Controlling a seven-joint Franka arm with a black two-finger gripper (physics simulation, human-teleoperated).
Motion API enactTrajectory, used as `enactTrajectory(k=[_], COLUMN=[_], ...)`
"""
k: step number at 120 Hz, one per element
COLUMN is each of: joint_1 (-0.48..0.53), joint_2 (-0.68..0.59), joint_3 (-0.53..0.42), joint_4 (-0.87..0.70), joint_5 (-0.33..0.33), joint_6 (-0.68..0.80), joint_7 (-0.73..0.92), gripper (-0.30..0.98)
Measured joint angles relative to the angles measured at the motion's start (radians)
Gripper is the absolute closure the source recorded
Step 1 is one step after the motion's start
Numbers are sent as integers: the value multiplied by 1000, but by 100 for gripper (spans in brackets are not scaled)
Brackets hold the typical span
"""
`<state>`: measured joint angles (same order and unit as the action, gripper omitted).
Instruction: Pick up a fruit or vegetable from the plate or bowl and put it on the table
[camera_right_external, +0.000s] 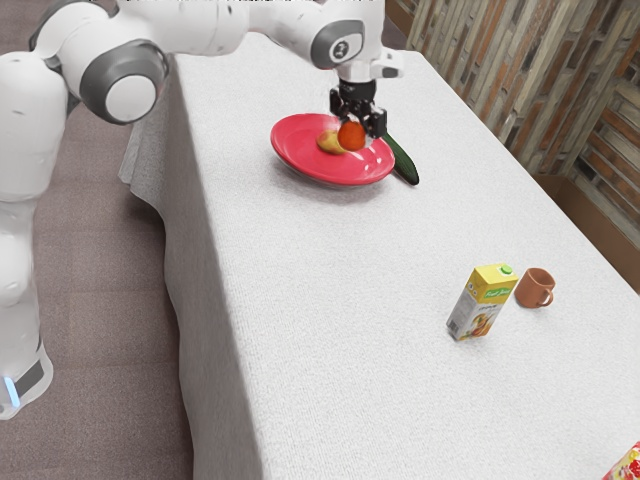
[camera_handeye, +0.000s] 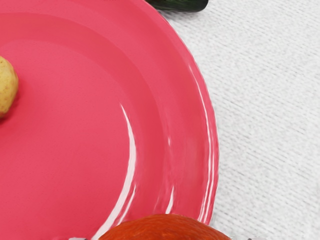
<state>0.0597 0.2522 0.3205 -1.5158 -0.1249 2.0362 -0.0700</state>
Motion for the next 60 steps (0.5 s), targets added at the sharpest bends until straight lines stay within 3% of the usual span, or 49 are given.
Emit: enactTrajectory(k=[41, 60], joint_1=[-165, -180], joint_2=[11, 10], joint_3=[0, 0], joint_4=[7, 6], joint_5=[10, 5], joint_6=[-9, -12], joint_7=[-1, 6], gripper=[35, 11])
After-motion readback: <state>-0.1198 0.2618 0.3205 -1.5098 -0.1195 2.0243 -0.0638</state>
